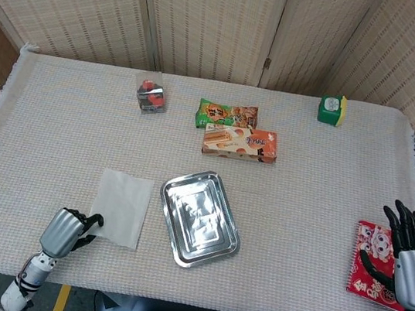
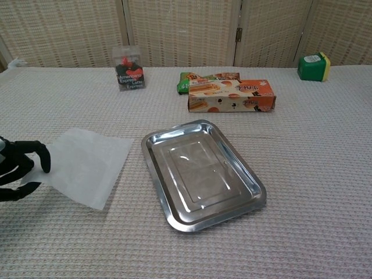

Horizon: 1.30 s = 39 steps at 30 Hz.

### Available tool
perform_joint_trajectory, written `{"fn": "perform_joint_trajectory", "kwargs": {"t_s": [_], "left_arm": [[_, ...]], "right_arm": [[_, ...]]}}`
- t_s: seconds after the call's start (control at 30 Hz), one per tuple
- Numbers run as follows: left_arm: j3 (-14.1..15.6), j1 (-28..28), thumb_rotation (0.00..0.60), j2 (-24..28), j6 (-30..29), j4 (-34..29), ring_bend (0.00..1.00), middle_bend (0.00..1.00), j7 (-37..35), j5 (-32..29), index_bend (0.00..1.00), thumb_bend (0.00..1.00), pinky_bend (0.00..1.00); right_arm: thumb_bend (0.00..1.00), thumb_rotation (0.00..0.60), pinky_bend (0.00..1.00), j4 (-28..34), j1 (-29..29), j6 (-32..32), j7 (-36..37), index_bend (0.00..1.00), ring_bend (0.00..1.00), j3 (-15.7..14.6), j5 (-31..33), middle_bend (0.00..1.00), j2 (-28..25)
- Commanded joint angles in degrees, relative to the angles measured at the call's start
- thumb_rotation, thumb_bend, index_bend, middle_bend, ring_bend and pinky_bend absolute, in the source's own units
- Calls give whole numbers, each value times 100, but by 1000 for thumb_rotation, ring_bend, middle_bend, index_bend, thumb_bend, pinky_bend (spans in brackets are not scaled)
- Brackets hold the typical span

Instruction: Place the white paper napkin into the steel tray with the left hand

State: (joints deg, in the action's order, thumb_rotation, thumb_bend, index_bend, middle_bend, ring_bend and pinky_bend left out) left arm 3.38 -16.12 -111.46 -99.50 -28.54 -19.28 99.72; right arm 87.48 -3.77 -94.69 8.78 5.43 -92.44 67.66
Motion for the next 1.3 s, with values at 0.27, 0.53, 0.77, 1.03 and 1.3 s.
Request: {"fn": "perform_joint_trajectory", "kwargs": {"t_s": [0.27, 0.53, 0.77, 1.03, 1.3], "left_arm": [[-445, -565, 600, 1058, -33, -2307, 1000, 1000, 1854, -2, 606, 591, 1000], [-581, -620, 600, 1679, 129, -3626, 1000, 1000, 2649, -10, 603, 590, 1000], [-735, -783, 600, 1581, 254, -4010, 1000, 1000, 3162, 112, 605, 591, 1000], [-1176, -1137, 600, 1531, 613, -4241, 1000, 1000, 3532, -60, 604, 590, 1000], [-1445, -1521, 600, 1244, 862, -4190, 1000, 1000, 3850, -74, 605, 591, 1000]], "right_arm": [[329, 600, 0, 19, 18, 22, -1, 0, 0, 13, 72, 0, -67], [329, 600, 0, 43, 41, 12, 86, 0, 0, -17, 39, 0, -127], [328, 600, 0, 83, -18, 184, 140, 0, 0, -50, 62, 0, -144], [329, 600, 0, 108, 40, 77, 430, 0, 0, -51, 37, 0, -284], [328, 600, 0, 93, 40, 123, 698, 0, 0, -44, 88, 0, -388]]}}
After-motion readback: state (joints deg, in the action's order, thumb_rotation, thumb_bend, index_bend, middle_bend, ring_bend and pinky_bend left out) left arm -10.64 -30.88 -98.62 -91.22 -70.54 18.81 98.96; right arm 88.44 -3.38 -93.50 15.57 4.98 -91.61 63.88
